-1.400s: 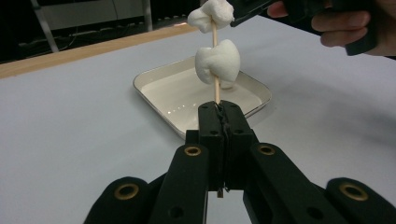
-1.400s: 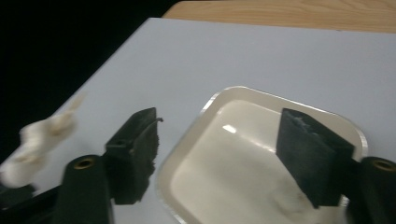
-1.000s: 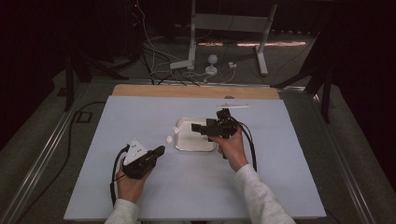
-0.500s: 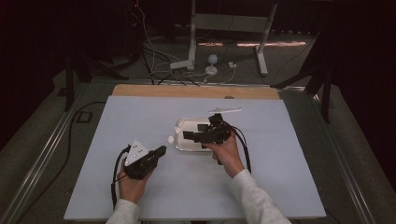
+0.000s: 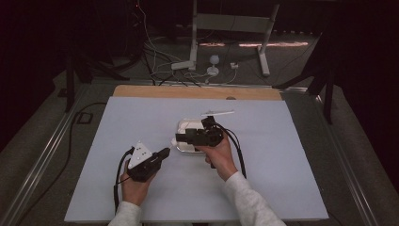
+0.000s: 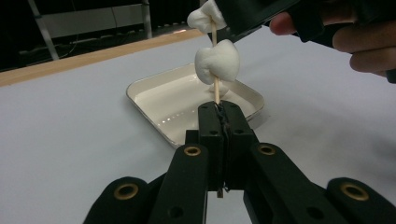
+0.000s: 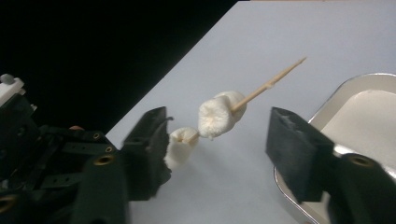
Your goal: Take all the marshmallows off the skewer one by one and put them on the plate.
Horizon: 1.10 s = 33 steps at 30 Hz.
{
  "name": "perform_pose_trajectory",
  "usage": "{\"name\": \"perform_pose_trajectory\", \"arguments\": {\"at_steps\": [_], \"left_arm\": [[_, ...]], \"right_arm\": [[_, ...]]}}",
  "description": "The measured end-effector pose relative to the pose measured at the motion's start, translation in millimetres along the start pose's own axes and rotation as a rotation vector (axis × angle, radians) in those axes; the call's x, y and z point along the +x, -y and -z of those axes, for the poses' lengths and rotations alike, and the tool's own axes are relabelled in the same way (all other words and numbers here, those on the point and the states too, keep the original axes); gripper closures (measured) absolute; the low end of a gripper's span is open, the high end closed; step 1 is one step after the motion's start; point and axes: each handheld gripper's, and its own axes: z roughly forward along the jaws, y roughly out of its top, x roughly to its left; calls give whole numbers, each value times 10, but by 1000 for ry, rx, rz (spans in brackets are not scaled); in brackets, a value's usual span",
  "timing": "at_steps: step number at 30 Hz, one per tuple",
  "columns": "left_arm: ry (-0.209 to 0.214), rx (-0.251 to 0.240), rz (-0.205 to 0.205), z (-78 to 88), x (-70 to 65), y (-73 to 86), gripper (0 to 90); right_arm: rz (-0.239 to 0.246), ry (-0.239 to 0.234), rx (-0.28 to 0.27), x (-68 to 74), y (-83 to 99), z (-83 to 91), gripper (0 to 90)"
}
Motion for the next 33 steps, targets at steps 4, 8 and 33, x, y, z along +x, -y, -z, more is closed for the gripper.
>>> {"name": "perform_pose_trajectory", "arguments": {"at_steps": [4, 8, 33], "left_arm": [[3, 2, -3, -10, -12, 1, 897], [12, -1, -8, -17, -21, 2, 897], [43, -51, -19, 7, -43, -9, 900]], "right_arm": [[-77, -40, 11, -31, 0, -23, 543], [-138, -68, -4, -48, -2, -24, 677], [-114, -35, -96, 24, -57, 85, 807]]}}
